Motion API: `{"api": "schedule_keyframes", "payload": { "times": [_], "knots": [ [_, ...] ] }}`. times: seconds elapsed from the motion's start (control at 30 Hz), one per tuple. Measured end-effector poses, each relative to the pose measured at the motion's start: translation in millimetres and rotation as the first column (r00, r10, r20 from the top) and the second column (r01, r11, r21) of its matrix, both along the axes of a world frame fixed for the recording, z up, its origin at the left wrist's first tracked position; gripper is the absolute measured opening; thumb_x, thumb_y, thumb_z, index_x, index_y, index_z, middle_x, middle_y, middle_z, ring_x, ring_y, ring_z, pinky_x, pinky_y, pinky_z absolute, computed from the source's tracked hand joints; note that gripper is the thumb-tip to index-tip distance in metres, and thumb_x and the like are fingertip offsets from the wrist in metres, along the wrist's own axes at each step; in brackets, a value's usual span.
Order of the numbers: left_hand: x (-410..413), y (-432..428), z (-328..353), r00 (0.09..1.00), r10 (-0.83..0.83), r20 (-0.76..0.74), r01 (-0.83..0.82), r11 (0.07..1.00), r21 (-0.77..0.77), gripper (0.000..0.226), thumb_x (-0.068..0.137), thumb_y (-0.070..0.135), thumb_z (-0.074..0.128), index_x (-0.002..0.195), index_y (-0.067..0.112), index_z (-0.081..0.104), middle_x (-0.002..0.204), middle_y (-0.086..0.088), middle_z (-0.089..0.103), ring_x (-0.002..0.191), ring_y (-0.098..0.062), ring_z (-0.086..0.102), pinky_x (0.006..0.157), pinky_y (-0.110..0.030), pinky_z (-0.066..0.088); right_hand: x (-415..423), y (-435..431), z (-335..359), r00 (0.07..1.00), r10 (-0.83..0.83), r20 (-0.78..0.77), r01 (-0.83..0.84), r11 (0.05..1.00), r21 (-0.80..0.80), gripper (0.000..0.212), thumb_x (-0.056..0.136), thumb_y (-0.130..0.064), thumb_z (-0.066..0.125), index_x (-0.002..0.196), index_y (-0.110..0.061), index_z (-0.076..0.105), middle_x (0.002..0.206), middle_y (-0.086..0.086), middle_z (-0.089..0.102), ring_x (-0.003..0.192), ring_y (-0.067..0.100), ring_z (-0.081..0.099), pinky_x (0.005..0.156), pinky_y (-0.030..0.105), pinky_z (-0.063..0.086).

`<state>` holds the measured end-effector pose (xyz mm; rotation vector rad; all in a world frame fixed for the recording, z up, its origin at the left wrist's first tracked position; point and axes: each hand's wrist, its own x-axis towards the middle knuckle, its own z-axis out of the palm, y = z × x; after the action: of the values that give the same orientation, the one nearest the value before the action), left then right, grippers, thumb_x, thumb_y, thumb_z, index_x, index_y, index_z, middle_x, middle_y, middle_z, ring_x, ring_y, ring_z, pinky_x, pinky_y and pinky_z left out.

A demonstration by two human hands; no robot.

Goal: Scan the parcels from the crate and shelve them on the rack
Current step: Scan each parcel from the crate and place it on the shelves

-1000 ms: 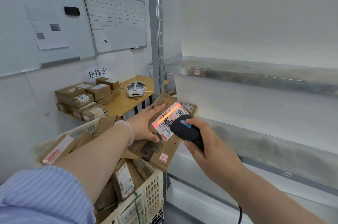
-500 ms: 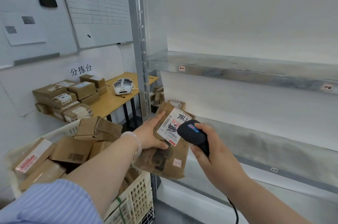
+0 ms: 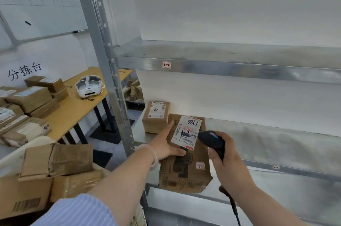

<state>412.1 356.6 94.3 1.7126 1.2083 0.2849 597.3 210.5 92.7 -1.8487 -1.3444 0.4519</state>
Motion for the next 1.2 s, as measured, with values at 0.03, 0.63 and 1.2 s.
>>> {"api": "schedule_keyframes", "payload": {
  "times": [0.03,0.63,1.2],
  "knots": [
    [3.4,10.8,-2.1,1.0,-0.008,0.007,0.008,1.0,-0.014,0.127,0.069,0.033,0.09,0.157,0.04,-0.002,0.156,0.006,0.037,0.142,-0.019,0.035,0.116,-0.043,0.028,0.6,9.7,-3.5,1.0,-0.026,-0.01,0.026,1.0,-0.012,0.041,0.099,-0.036,0.05,0.13,-0.048,0.026,0.111,-0.007,0.064,0.084,0.01,0.063,0.058,0.026,0.047],
    [41.6,101.9,-50.0,0.989,0.133,0.06,-0.137,0.989,0.063,0.103,0.081,0.044,0.078,0.159,0.034,0.011,0.154,0.004,0.038,0.14,-0.021,0.039,0.115,-0.039,0.031,5.8,114.9,-26.7,0.984,-0.133,-0.116,0.12,0.987,-0.11,0.043,0.099,-0.032,0.052,0.127,-0.054,0.028,0.116,-0.012,0.062,0.091,0.009,0.063,0.067,0.032,0.054],
    [19.4,103.8,-48.6,0.919,0.044,-0.393,0.183,0.833,0.522,0.107,0.074,0.084,0.051,0.158,0.036,0.007,0.164,0.005,0.018,0.151,-0.023,0.014,0.123,-0.047,0.017,10.5,144.9,-27.8,0.994,-0.036,-0.099,0.026,0.995,-0.095,0.044,0.1,-0.032,0.052,0.135,-0.046,0.029,0.126,-0.011,0.059,0.096,0.011,0.062,0.069,0.024,0.053]
  ]
}}
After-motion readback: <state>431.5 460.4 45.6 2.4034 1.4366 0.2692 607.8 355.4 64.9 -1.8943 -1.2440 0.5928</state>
